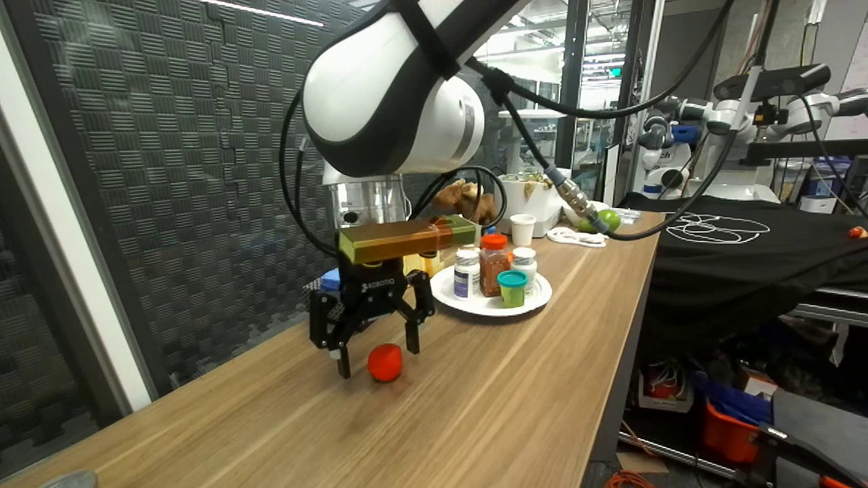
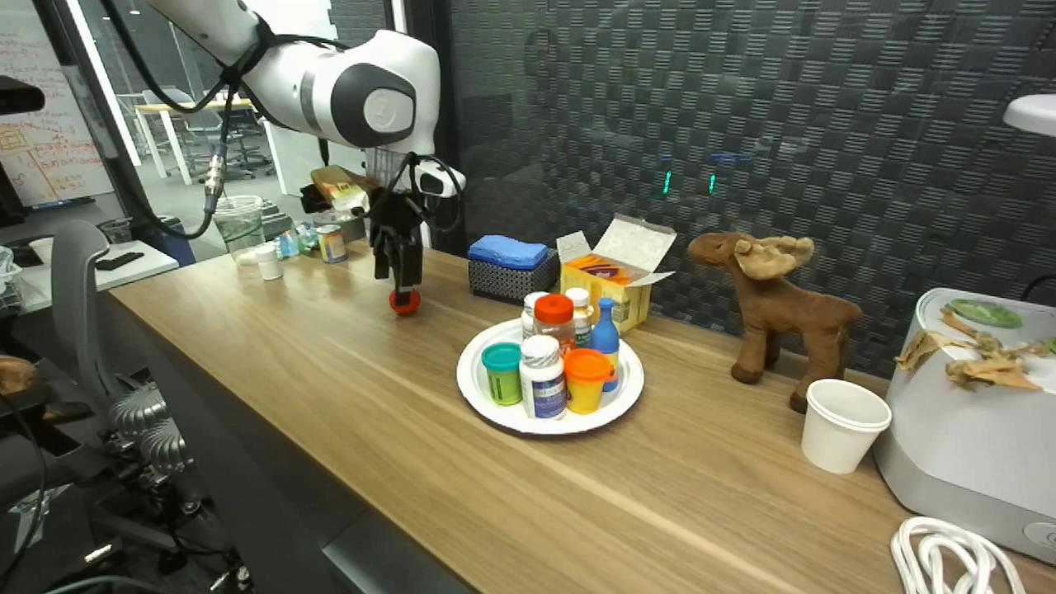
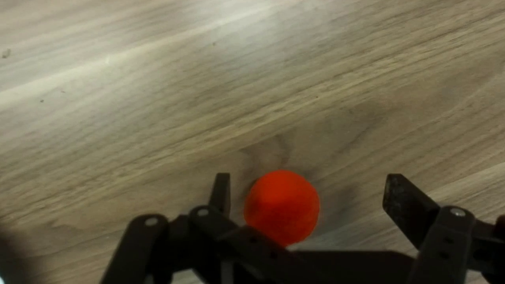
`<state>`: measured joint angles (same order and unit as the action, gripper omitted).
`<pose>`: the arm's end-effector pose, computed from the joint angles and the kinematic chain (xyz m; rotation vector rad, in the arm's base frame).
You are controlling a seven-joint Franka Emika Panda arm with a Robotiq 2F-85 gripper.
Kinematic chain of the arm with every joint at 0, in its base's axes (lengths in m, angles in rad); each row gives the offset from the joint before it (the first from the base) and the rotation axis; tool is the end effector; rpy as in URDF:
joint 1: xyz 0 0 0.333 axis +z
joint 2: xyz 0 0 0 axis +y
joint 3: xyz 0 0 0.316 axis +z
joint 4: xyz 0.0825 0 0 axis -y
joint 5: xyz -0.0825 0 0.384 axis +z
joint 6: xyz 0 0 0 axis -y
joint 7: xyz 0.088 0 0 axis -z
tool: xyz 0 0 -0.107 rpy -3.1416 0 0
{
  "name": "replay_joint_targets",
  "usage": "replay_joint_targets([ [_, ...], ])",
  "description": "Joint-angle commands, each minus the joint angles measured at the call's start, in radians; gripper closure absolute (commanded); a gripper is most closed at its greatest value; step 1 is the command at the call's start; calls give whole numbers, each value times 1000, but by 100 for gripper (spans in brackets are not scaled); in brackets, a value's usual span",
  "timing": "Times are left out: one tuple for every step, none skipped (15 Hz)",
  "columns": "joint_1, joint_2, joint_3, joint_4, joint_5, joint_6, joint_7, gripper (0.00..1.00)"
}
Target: Pick up all the objects surrounding the white plate and arrange them on the plate
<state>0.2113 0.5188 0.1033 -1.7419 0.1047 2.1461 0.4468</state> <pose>0.6209 0.2007 0.2714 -3.0318 0.3116 0.2375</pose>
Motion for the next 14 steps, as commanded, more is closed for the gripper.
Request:
replay_joint_targets([
  [10, 34, -10, 63, 7, -37, -9, 0],
  [10, 38, -11, 66, 7, -39, -8, 0],
  [10, 41, -12, 68, 7, -41, -7, 12],
  [9, 44, -11, 72, 10, -47, -6, 28],
  [13, 48, -17, 74, 3, -49, 5, 35],
  [13, 50, -19, 75, 2, -54, 6, 42],
  [14, 51, -22, 76, 0, -56, 10, 51],
  [15, 52, -24, 76, -1, -57, 12, 58],
  [15, 52, -25, 76, -1, -57, 12, 65],
  [17, 51, -29, 74, -6, -54, 18, 73],
  [19, 48, -32, 72, -10, -51, 22, 77],
  [19, 47, -33, 71, -11, -50, 23, 77],
  [20, 42, -36, 66, -14, -46, 27, 77],
  [17, 32, -38, 59, -12, -47, 29, 77],
])
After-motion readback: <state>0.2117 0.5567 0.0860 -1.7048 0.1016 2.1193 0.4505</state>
